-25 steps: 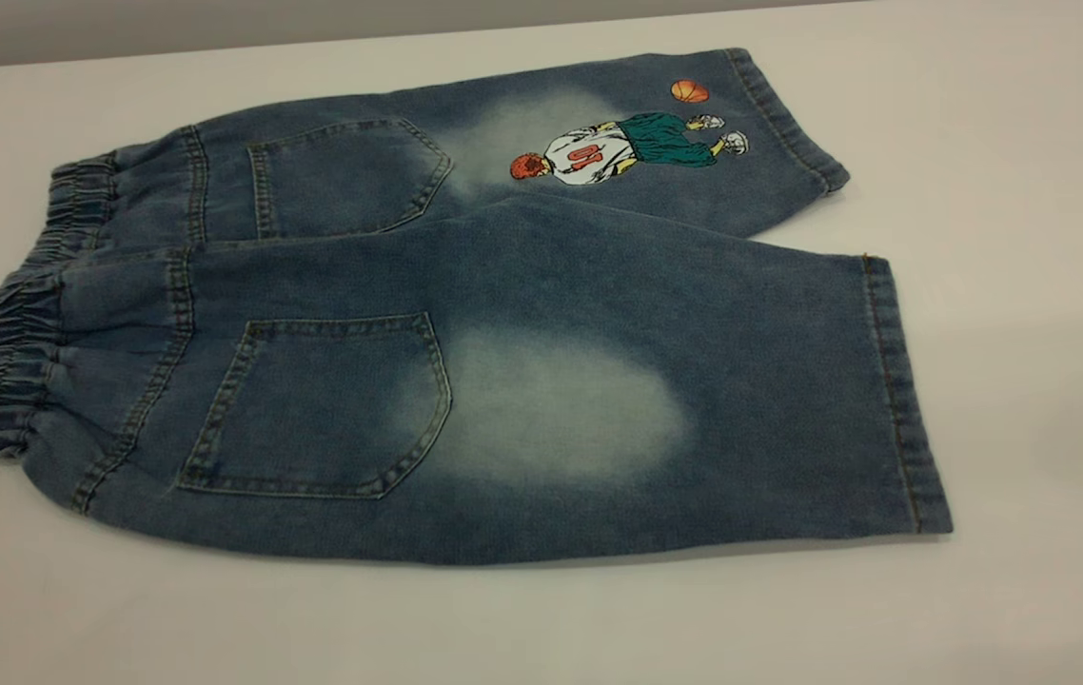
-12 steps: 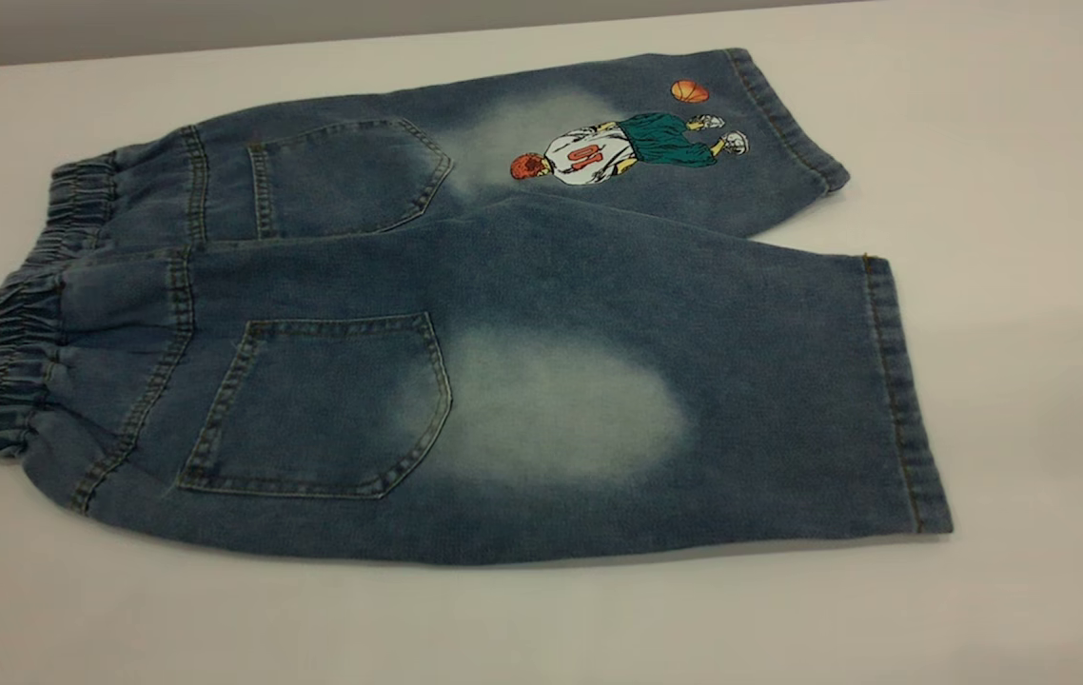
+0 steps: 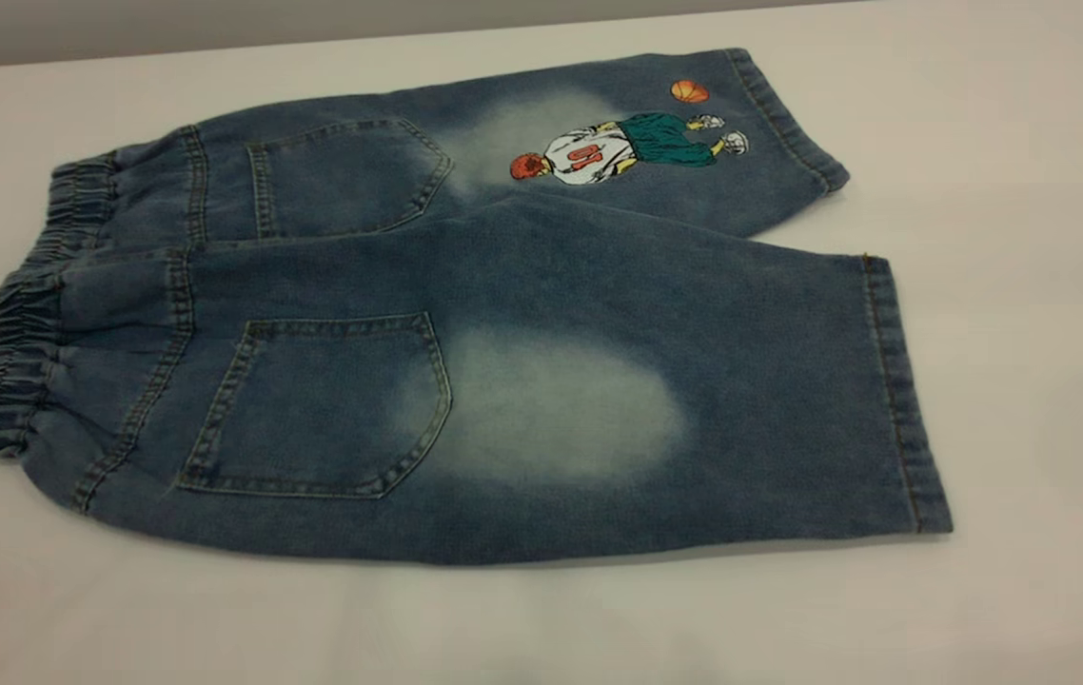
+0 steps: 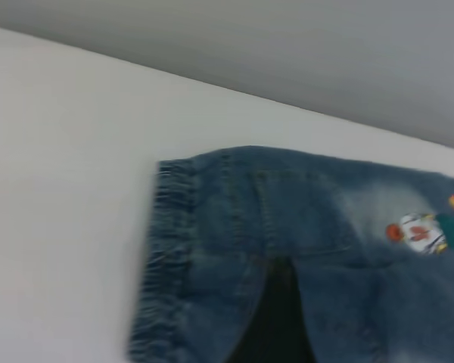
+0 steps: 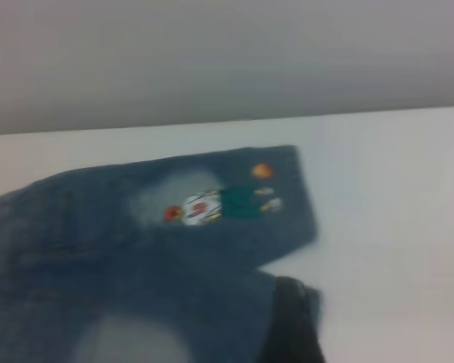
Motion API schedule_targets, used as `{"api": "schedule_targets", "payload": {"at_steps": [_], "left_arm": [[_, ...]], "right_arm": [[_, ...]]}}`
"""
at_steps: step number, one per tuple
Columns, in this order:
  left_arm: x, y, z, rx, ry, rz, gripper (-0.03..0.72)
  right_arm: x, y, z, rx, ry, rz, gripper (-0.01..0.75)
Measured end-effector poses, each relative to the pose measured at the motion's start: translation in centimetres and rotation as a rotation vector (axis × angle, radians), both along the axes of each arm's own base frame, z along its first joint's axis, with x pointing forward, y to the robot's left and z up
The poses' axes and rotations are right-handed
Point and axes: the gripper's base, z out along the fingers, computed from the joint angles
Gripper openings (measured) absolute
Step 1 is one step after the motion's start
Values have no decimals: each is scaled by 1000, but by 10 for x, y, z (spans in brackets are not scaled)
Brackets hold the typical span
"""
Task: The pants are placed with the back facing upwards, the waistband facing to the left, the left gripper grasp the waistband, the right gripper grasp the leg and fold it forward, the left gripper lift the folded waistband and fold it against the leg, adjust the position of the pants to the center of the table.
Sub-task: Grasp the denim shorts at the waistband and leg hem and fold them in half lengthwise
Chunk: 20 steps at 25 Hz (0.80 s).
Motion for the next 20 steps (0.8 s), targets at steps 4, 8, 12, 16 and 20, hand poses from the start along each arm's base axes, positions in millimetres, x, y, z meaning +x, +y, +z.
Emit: {"api": "schedule_targets", "payload": {"at_steps": [4,8,12,16,20], "left_arm": [[42,3,-12,-14,92,16,561],[81,5,-30,-21,152,29,561],[114,8,-54,-19,218,39,561],[138,11,-78,-13,278,56,561],[155,12,-90,-9,312,62,561]], "right_arm": [[41,10,-9,85,107,108,457],[73,23,-26,177,225,282,457],[103,36,-43,319,299,440,457],[130,40,-65,412,365,488,457],[150,42,-96,466,468,529,457]]}}
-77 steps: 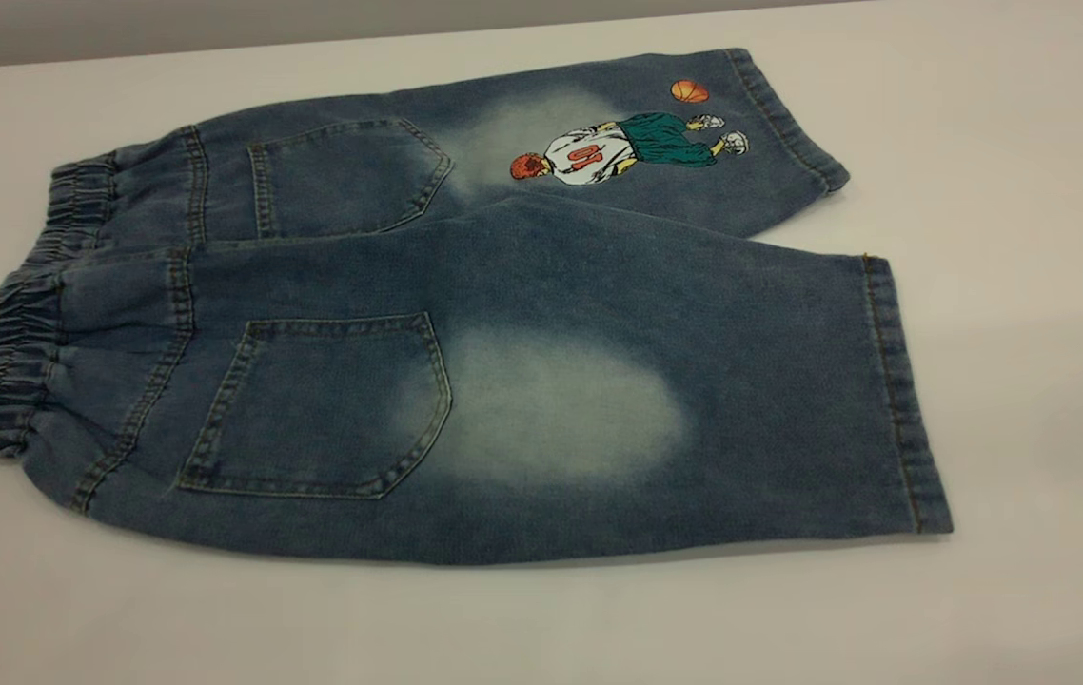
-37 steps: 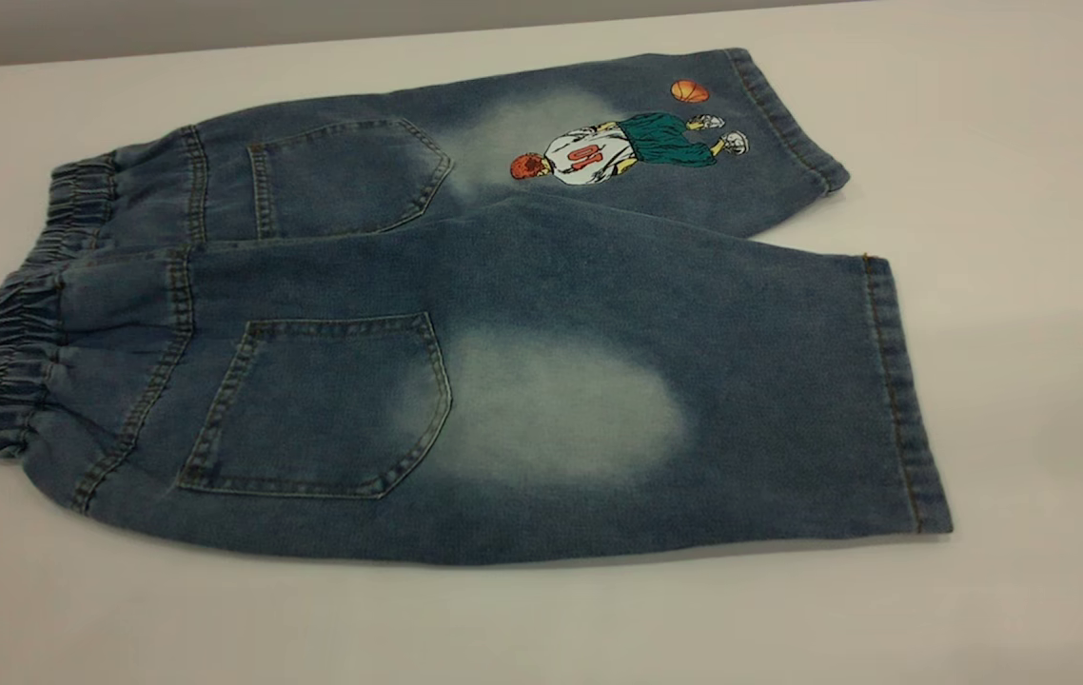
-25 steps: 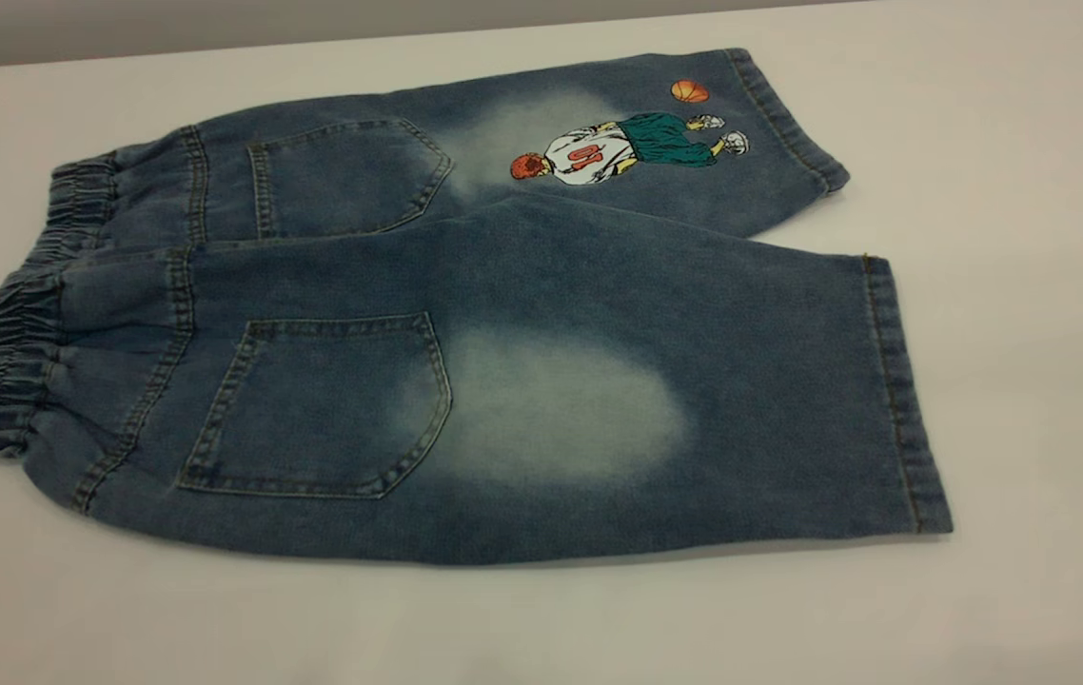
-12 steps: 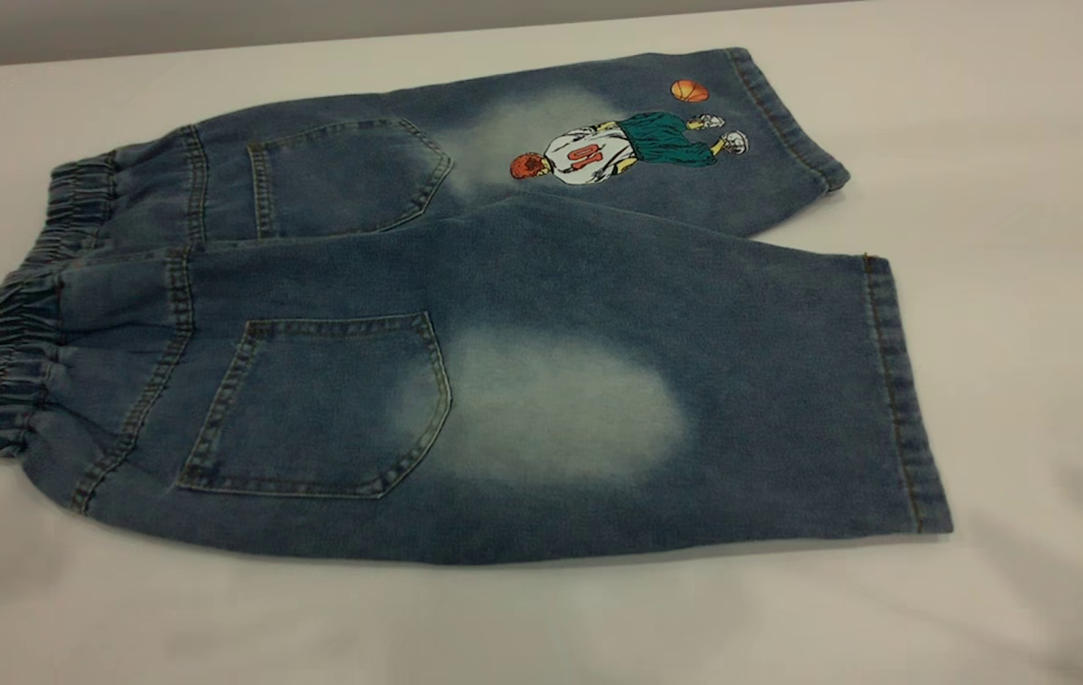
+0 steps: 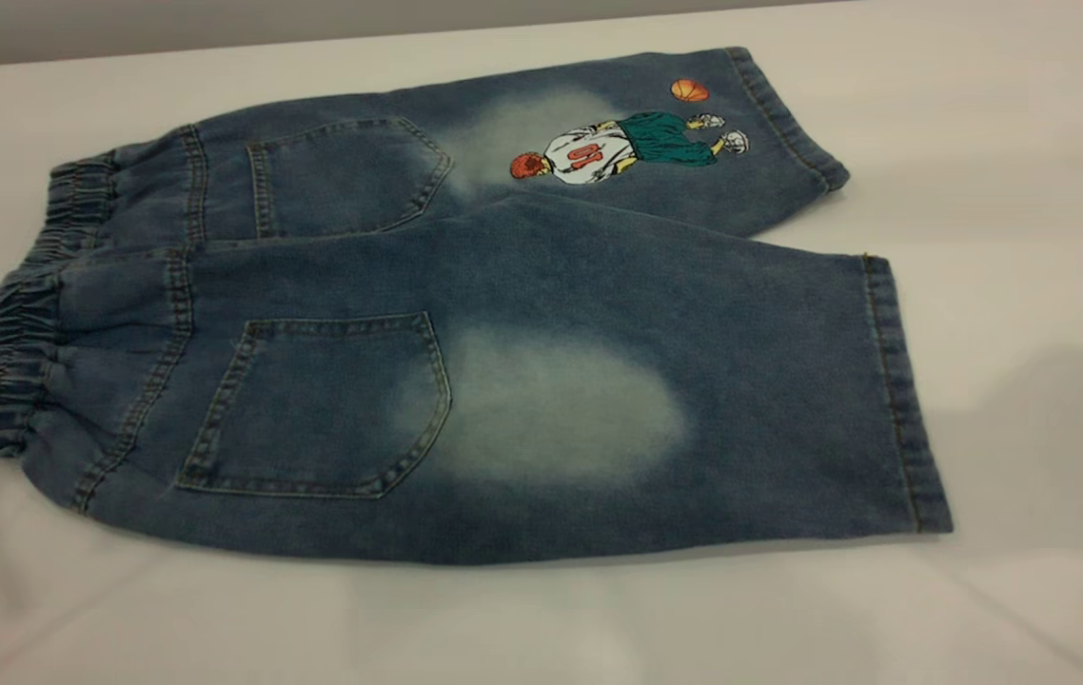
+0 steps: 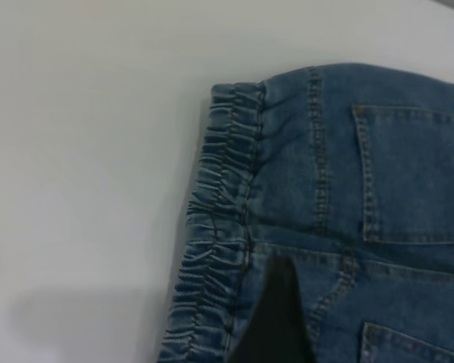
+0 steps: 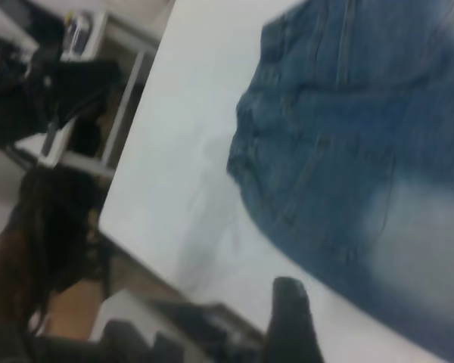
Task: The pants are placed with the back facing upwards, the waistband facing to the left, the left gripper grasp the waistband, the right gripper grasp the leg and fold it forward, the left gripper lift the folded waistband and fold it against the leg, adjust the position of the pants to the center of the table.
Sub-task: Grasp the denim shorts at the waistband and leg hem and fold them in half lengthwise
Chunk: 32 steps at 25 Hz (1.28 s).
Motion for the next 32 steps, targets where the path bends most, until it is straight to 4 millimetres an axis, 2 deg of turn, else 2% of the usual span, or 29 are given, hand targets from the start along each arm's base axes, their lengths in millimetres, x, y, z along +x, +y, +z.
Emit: {"api": "schedule_targets", "payload": {"at_steps": [3,6,11,17,20,26,32], "left_arm": [[4,0,-2,1,9,-1,561],[5,0,0,2,1,0,561],[5,0,0,2,-1,0,561],[5,0,0,5,1,-2,561],[5,0,0,7,1,-4,561],[4,0,-1,8,8,-7,561],[4,0,-1,15,8,-14,561]], "right_arm": [[10,2,-24,50,75,26,457],[10,3,-55,57,156,60,457],[-2,4,-100,94,267,33,457],[-28,5,-140,114,375,-9,457],[-34,5,-155,124,457,-34,457],[-35,3,-179,119,574,-117,457],[-45,2,-205,86,705,-126,457]]}}
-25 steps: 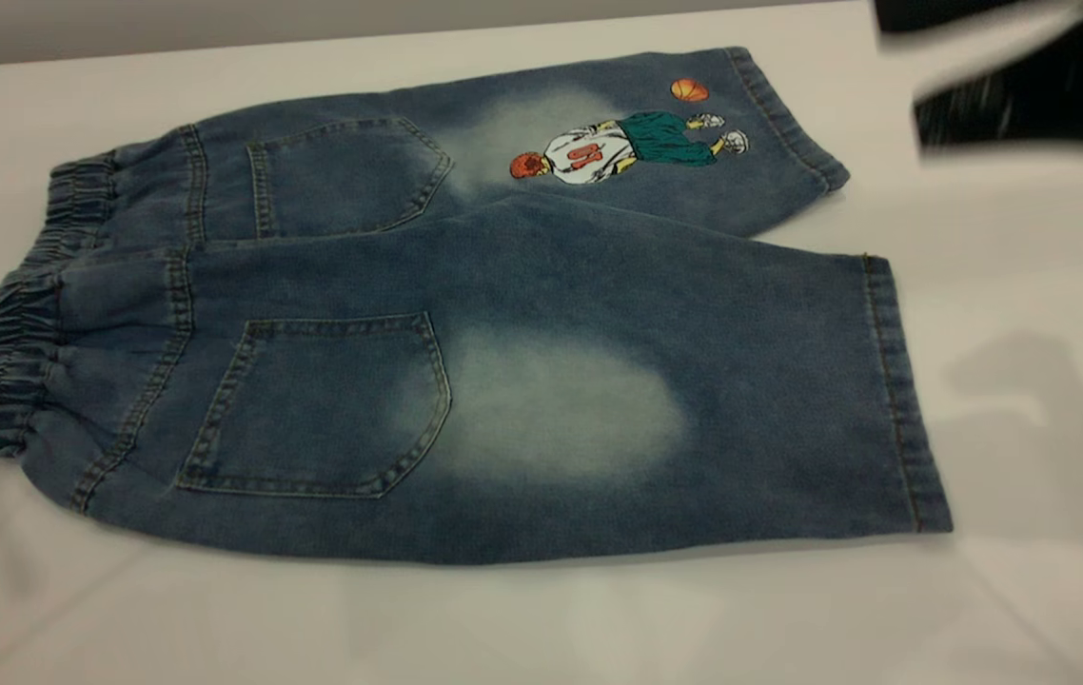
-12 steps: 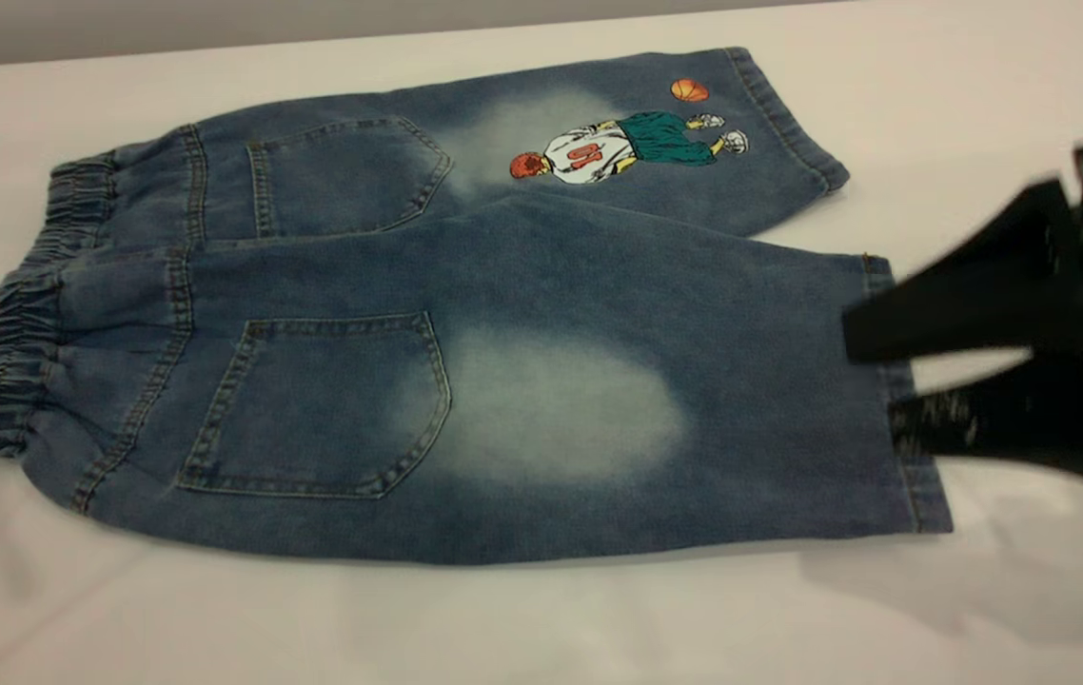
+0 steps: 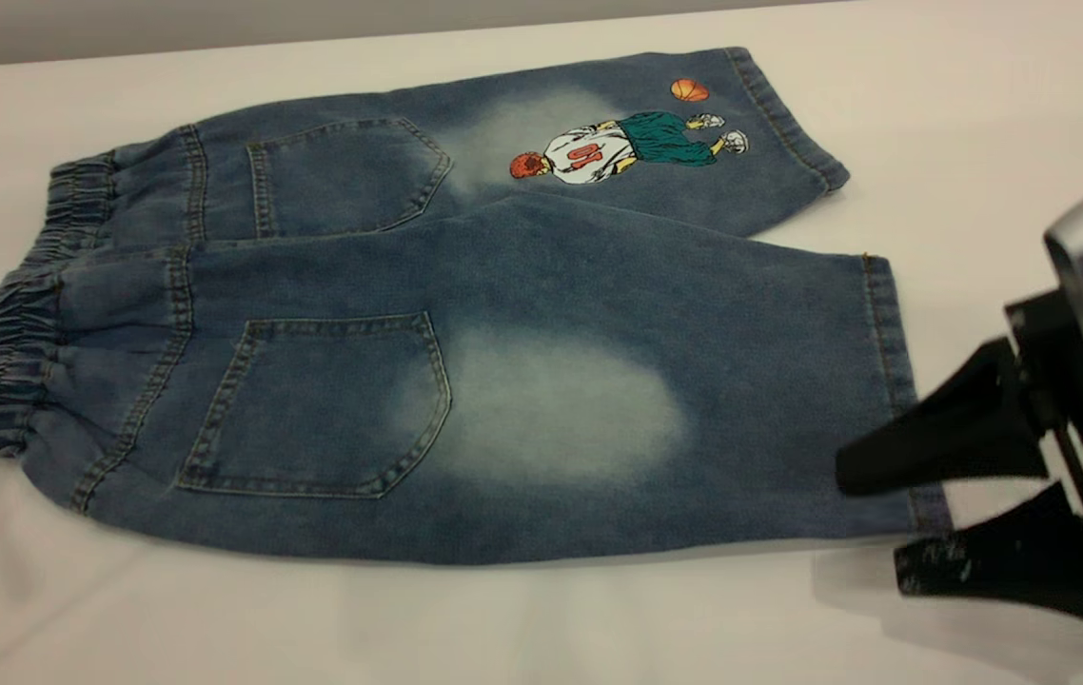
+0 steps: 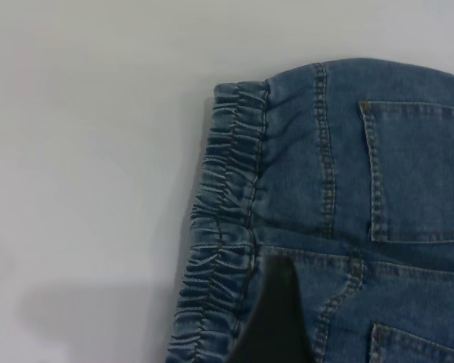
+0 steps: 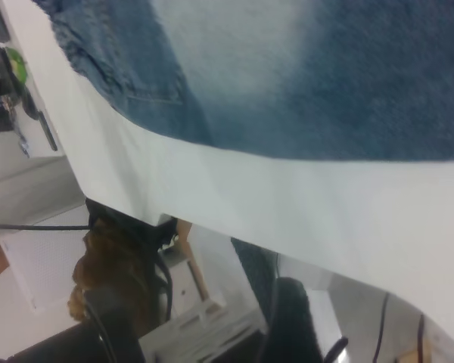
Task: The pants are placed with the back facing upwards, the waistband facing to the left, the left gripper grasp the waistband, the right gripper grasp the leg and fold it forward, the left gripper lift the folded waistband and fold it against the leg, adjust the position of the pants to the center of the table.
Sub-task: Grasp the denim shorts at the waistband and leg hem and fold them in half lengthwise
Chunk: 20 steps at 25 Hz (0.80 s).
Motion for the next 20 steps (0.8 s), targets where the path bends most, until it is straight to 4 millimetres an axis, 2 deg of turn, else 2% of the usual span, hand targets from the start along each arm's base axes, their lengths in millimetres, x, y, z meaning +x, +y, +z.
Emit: {"api": "schedule_targets", "payload": {"at_steps": [10,20], "left_arm": [[0,0,0,6,0,-6,561],[0,0,0,6,-1,-6,561]], "right_arm": [[5,-3,-13,-55,19,17,457],[24,-7,-18,-128,-33,25,457]]}}
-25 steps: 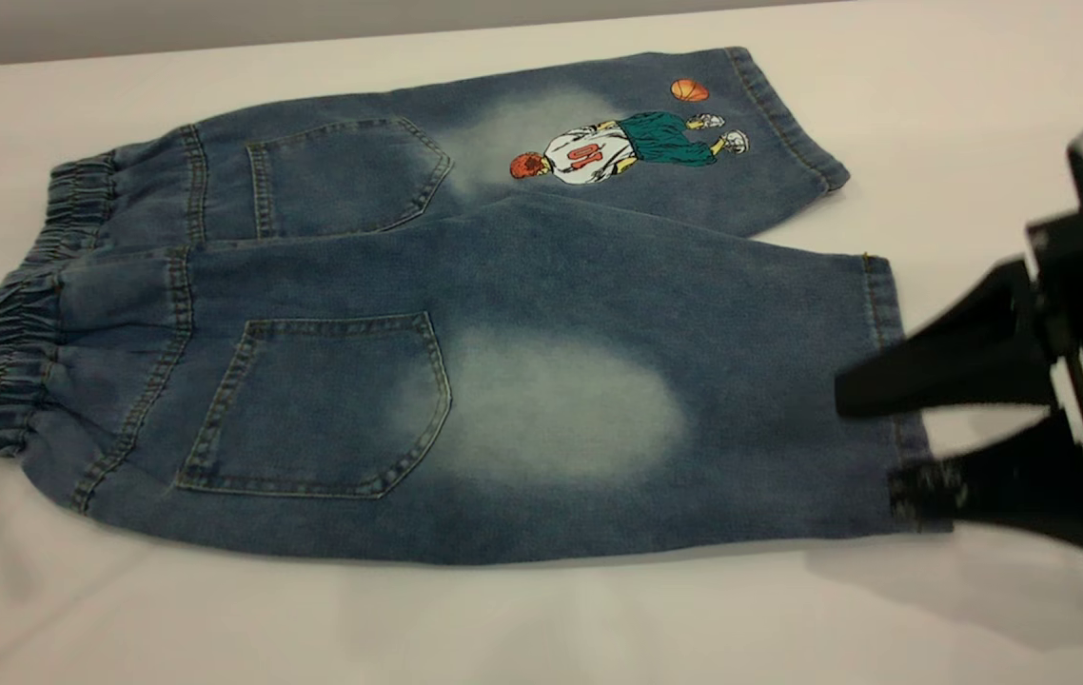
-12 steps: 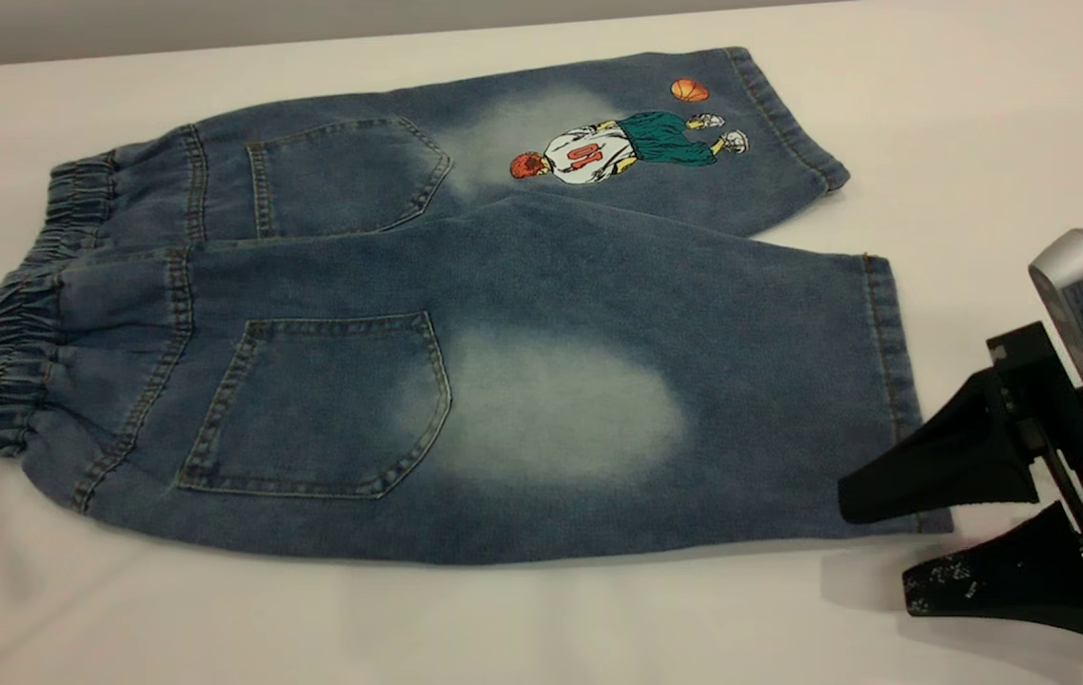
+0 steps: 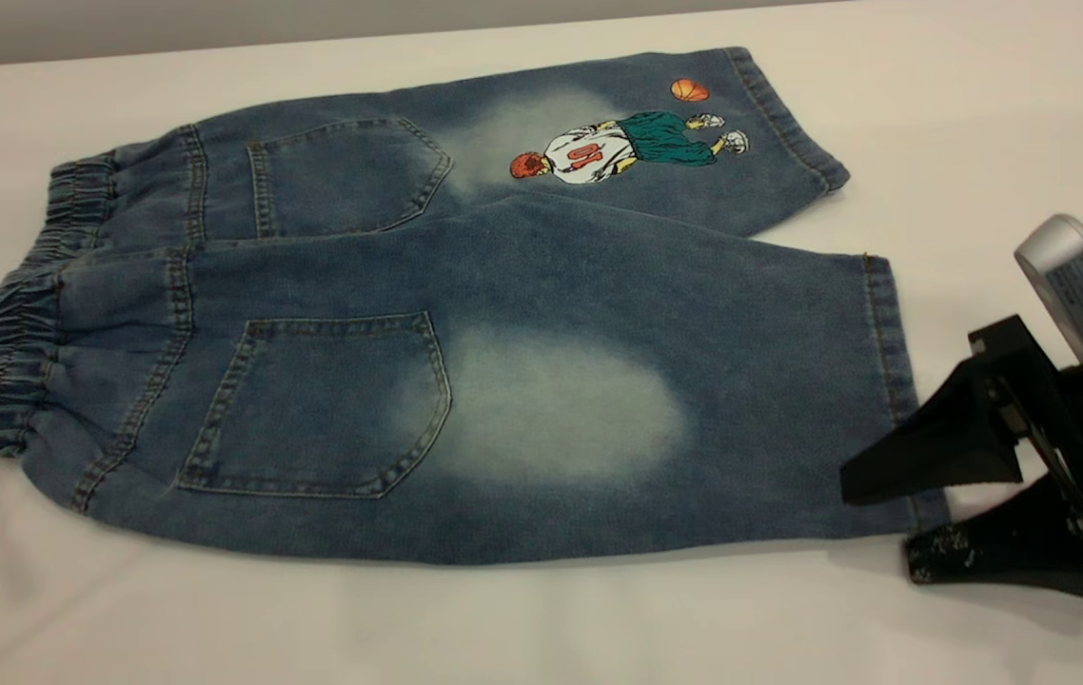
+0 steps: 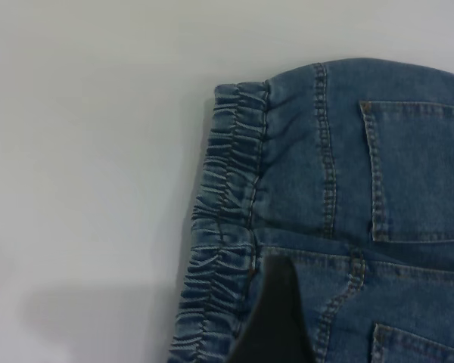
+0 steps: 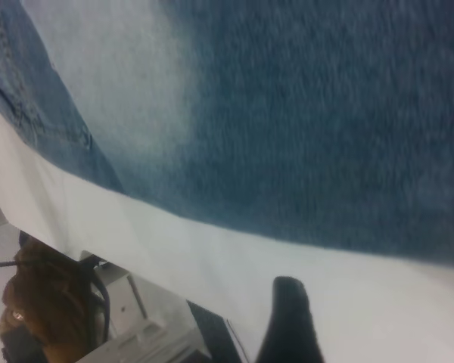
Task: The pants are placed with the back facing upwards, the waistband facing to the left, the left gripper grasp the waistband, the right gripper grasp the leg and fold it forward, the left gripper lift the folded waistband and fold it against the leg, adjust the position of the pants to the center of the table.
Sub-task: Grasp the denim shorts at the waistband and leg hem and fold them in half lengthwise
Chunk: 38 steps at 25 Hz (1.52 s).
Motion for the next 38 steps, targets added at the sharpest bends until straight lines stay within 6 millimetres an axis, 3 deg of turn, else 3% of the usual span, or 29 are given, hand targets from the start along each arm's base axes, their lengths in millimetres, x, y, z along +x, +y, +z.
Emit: {"api": "schedule_targets", "payload": {"at_steps": [6,19,31,35,38], "left_arm": [[0,0,0,0,0,0,561],[-1,0,-1,-1,9,-2,561],[-1,0,-1,-2,9,-1,561],[-1,0,-1,-2,9,-1,561],[-1,0,-1,-2,8,-1,561]], "right_arm": [[6,-2,-2,-35,-15,18,455],[43,-11,-6,-149,-114,-3,430],[34,-11,-8,-155,-95,50,373],[17,-6,-7,-86,-74,141,379],[13,-2,-4,-35,-62,143,425]]}}
